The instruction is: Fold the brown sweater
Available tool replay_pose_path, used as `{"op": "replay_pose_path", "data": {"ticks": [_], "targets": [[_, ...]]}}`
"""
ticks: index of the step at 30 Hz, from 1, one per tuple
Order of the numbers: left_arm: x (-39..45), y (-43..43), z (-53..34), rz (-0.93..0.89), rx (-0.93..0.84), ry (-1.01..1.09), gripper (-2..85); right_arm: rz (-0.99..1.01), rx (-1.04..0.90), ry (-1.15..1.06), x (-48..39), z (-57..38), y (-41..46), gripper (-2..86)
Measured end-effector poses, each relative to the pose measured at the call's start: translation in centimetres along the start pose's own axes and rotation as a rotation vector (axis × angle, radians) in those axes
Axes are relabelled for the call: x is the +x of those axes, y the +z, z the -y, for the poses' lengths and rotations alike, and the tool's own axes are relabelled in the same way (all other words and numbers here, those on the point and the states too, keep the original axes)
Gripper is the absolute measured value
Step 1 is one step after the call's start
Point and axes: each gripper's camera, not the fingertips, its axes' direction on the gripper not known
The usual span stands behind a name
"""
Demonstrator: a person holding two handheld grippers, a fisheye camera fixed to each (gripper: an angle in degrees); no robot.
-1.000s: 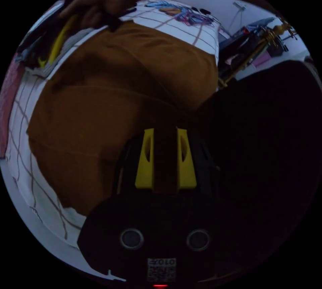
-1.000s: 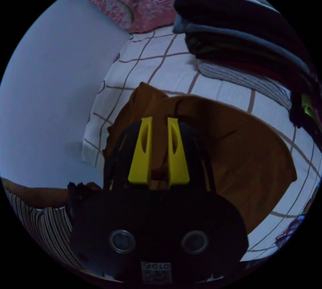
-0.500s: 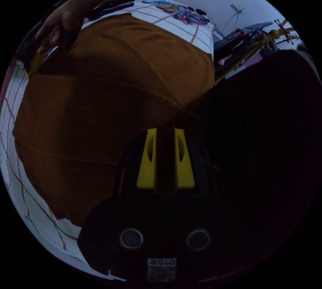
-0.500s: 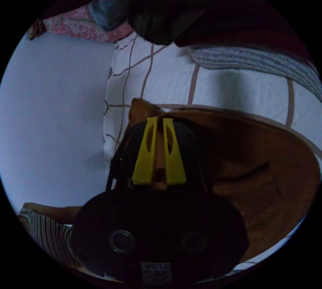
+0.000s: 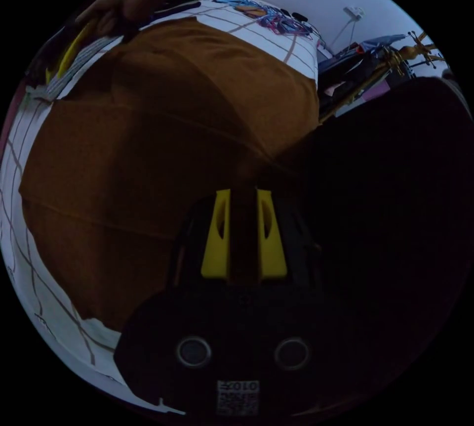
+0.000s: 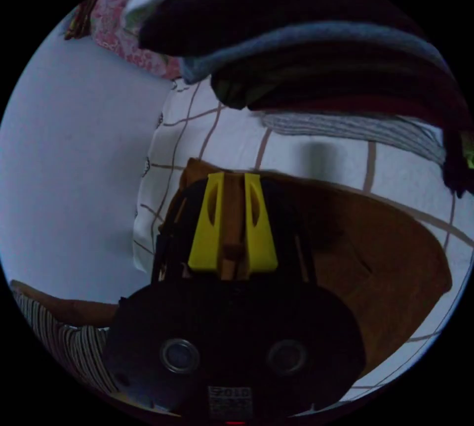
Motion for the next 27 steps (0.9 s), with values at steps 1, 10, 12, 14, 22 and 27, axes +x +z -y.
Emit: {"op": "replay_pose_path", "data": {"ticks": [1,10,12,14,22,27], "targets": [[0.0,-0.2,-0.4,0.003,0.004,-0.002,8.7,0.004,0.012,-0.025,-0.7,-1.1,-0.6,7.0],[1.2,-3.2,-5.5,0.074,0.112,-0.045,9.4,-0.008,-0.205,-0.322,-10.0,-14.7,3.1,7.2],[1.8,-3.0,-6.6,0.089,0.080,-0.039,9.3,-0.014,-0.244,-0.327,-11.4,-17.1,4.4,6.9],[2.8,-2.7,-8.0,0.115,0.056,-0.027,9.3,-0.011,-0.256,-0.326,-12.7,-19.1,5.4,6.6],[4.6,-1.7,-10.9,0.199,0.026,-0.067,9.5,-0.184,-0.353,-0.408,-18.1,-25.0,10.5,5.6],[5.3,-2.3,-12.5,0.206,0.026,-0.105,9.9,-0.235,-0.400,-0.400,-20.3,-25.6,13.5,5.0]]}}
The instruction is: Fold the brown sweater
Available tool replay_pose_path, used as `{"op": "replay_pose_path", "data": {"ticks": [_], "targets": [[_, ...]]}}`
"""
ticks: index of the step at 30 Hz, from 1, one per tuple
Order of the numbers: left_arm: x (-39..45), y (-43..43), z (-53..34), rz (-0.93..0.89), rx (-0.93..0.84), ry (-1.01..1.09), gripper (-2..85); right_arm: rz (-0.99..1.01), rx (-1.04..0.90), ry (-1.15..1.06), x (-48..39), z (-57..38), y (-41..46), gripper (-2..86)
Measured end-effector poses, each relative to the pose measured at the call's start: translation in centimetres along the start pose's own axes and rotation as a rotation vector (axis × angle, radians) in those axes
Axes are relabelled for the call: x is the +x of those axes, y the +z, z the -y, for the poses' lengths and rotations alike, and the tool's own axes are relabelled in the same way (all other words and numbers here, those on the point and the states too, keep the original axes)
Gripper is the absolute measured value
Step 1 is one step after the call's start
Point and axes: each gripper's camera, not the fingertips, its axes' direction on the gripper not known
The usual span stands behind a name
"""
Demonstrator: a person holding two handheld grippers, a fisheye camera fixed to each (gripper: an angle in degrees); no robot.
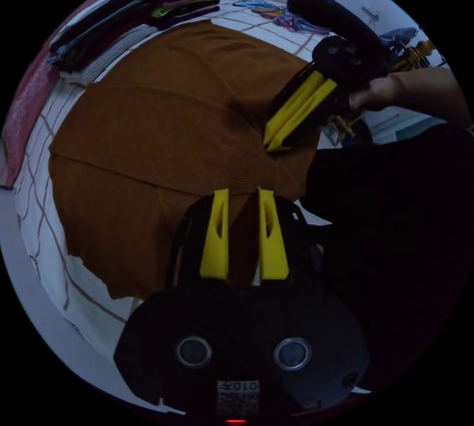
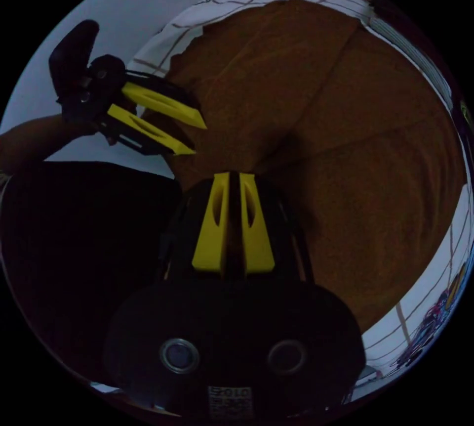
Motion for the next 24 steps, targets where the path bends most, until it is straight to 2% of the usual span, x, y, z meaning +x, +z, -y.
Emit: {"op": "replay_pose_path", "data": {"ticks": [3,6,8,11,14,16,19,24], "targets": [[0.7,-1.9,-1.9,0.049,0.049,-0.021,10.3,-0.007,0.040,0.020,-2.2,0.5,-0.4,5.1],[0.7,-3.6,-5.1,0.104,0.096,-0.150,10.8,-0.045,-0.033,-0.011,-4.5,0.8,0.7,5.2],[0.0,-4.2,-8.3,0.179,0.052,-0.334,11.6,-0.057,-0.024,-0.007,-5.6,1.2,0.6,5.2],[-1.1,-4.8,-12.9,0.227,0.033,-0.608,12.4,-0.044,0.121,-0.013,-7.5,3.0,-1.8,5.1],[-2.3,-5.0,-16.8,0.152,0.070,-0.829,13.1,-0.116,0.148,-0.218,-10.4,7.1,-3.0,5.4],[-2.8,-5.0,-18.2,0.125,0.100,-0.903,13.5,-0.203,0.106,-0.445,-12.7,11.9,-3.2,6.1],[-3.5,-4.9,-18.7,0.117,0.110,-0.944,13.7,-0.281,0.063,-0.665,-15.4,18.9,-3.4,6.9],[-4.1,-3.8,-18.1,0.112,0.051,-0.980,14.0,-0.379,-0.020,-0.888,-19.7,29.6,-2.3,8.1]]}}
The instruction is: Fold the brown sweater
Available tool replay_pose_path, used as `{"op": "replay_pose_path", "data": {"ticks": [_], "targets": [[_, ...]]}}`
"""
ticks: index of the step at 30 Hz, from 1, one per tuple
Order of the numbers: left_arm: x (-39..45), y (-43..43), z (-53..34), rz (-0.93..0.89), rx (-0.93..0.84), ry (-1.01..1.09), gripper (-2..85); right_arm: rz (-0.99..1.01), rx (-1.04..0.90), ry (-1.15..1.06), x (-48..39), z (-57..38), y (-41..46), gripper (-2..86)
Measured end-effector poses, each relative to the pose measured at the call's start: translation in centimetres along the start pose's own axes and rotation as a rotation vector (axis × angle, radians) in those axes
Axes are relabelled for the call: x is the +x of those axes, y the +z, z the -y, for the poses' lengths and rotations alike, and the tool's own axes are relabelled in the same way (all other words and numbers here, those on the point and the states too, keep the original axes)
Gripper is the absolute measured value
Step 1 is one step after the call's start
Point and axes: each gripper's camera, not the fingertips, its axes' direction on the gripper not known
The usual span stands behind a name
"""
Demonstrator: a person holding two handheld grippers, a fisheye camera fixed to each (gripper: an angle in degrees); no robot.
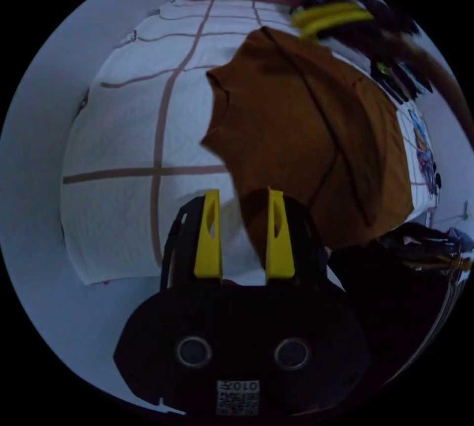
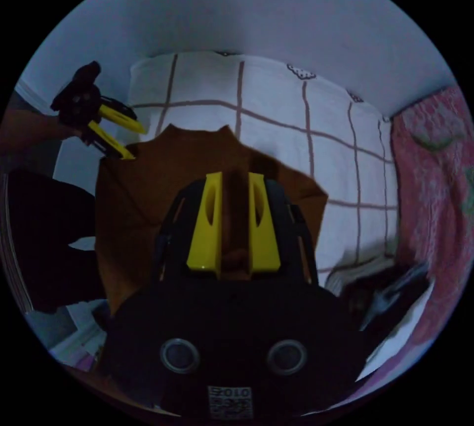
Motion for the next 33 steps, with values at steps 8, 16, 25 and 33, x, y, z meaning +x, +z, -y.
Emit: {"op": "replay_pose_path", "data": {"ticks": [8,16,25,33], "targets": [[0.7,0.0,-2.0,-0.047,0.045,-0.115,14.0,-0.003,-0.251,-0.385,0.7,10.4,4.7,8.0],[4.1,-0.2,-2.8,-0.066,0.044,-0.102,12.5,0.063,-0.331,-0.516,-0.2,13.3,6.5,7.0],[9.5,-1.6,-4.2,-0.104,0.095,-0.155,3.5,0.074,-0.307,-0.473,-0.4,10.2,4.8,2.5],[18.7,-5.6,-5.5,-0.049,0.221,-0.093,0.2,0.034,-0.136,-0.378,1.4,2.3,-1.4,1.8]]}}
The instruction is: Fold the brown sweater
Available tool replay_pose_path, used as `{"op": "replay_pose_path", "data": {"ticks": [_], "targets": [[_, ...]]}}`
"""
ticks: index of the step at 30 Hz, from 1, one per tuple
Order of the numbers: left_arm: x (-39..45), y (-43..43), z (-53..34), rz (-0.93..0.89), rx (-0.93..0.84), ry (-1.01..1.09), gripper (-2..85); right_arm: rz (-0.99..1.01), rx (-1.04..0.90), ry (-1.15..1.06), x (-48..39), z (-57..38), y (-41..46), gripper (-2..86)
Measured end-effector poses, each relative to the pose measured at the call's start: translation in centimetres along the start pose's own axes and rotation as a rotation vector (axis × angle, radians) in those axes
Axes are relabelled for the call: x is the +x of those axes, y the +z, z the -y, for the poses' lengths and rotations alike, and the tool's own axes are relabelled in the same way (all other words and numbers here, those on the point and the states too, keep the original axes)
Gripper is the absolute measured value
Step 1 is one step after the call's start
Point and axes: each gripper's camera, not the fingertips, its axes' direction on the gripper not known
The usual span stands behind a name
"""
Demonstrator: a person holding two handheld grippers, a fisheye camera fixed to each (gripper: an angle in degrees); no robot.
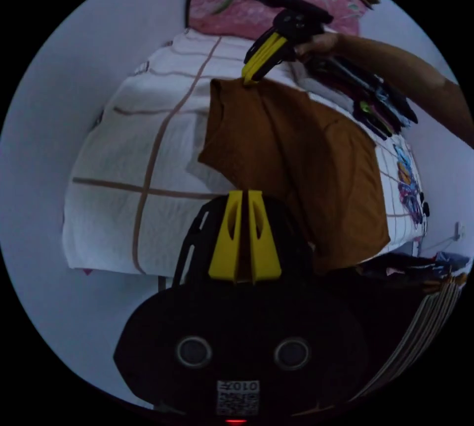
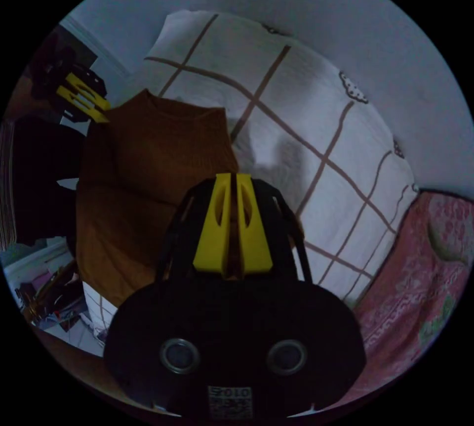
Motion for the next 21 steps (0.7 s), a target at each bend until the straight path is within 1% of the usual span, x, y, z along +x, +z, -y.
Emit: {"op": "replay_pose_path", "data": {"ticks": [3,5,6,8,9,11,13,15,17,19,21], "targets": [[5.7,-2.6,0.2,0.014,0.065,0.107,0.1,-0.052,0.063,0.051,-1.7,-5.8,-2.5,1.7],[11.4,-4.3,0.5,0.028,0.093,0.220,0.0,-0.081,0.097,0.093,-3.2,-9.9,-3.8,1.7],[12.8,-4.6,0.6,0.024,0.098,0.248,0.0,-0.094,0.118,0.126,-4.3,-12.8,-4.6,1.7],[19.1,-5.2,0.7,0.010,0.099,0.369,0.0,-0.111,0.141,0.186,-6.1,-17.5,-5.3,1.7],[20.8,-5.1,0.7,0.009,0.095,0.401,0.0,-0.113,0.158,0.231,-7.4,-20.7,-5.6,1.7],[27.3,-4.2,0.4,-0.008,0.072,0.544,0.0,-0.104,0.179,0.303,-9.3,-25.4,-5.4,1.7],[31.8,-3.0,0.1,-0.044,0.044,0.638,0.0,-0.080,0.185,0.401,-11.9,-31.3,-4.2,1.6],[35.8,-1.6,-0.2,-0.073,0.025,0.703,0.0,-0.047,0.183,0.472,-13.6,-35.3,-2.8,1.6],[40.5,1.3,-0.5,-0.082,-0.037,0.775,0.1,-0.015,0.153,0.526,-15.0,-38.7,-0.8,1.7],[43.7,3.7,-0.6,-0.109,-0.096,0.798,0.1,0.051,0.099,0.597,-16.4,-42.8,2.5,1.7],[46.7,5.7,-0.6,-0.128,-0.144,0.816,0.1,0.102,0.086,0.656,-17.2,-45.6,4.6,1.8]]}}
